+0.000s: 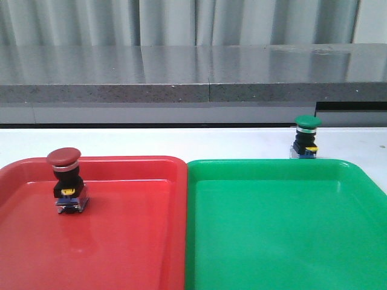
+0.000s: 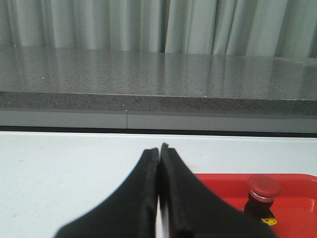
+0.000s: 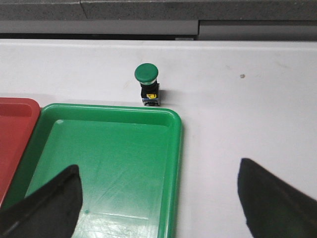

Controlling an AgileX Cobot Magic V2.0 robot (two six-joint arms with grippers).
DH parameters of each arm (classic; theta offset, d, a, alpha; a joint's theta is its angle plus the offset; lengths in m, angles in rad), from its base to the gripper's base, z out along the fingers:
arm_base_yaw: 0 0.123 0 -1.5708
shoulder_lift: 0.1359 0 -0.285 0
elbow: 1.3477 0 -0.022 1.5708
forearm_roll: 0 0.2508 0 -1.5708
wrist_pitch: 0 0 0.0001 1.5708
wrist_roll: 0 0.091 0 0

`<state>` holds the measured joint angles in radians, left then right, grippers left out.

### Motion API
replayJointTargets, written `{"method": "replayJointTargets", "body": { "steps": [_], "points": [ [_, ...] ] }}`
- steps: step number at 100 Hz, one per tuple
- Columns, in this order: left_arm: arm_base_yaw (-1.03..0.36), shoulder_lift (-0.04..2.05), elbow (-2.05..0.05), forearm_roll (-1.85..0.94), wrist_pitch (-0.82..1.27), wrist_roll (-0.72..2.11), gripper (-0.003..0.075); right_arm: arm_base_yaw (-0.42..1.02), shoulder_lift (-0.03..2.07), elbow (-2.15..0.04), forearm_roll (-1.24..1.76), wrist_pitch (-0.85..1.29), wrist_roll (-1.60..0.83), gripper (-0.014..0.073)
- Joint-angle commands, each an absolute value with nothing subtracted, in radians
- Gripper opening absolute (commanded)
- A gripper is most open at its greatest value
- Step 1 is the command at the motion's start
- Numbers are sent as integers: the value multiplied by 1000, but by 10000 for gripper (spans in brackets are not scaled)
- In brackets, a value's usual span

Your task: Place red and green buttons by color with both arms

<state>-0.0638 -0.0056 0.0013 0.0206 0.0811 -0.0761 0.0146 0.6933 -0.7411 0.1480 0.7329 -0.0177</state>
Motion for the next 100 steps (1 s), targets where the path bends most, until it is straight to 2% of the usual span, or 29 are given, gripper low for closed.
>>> {"method": "replayJointTargets", "body": {
  "steps": [1,32,56,100],
  "points": [
    [-60,-35,43,12,-8,-83,-19,11,775,-818,174,656,-33,633],
    [-60,-35,43,12,-8,-83,-19,15,1094,-1023,184,654,-33,633],
    [-60,-35,43,12,-8,-83,-19,70,1324,-1181,184,646,-50,633],
    [-60,-35,43,12,-8,-83,-19,122,1691,-1371,184,639,-51,633]
  ]
}}
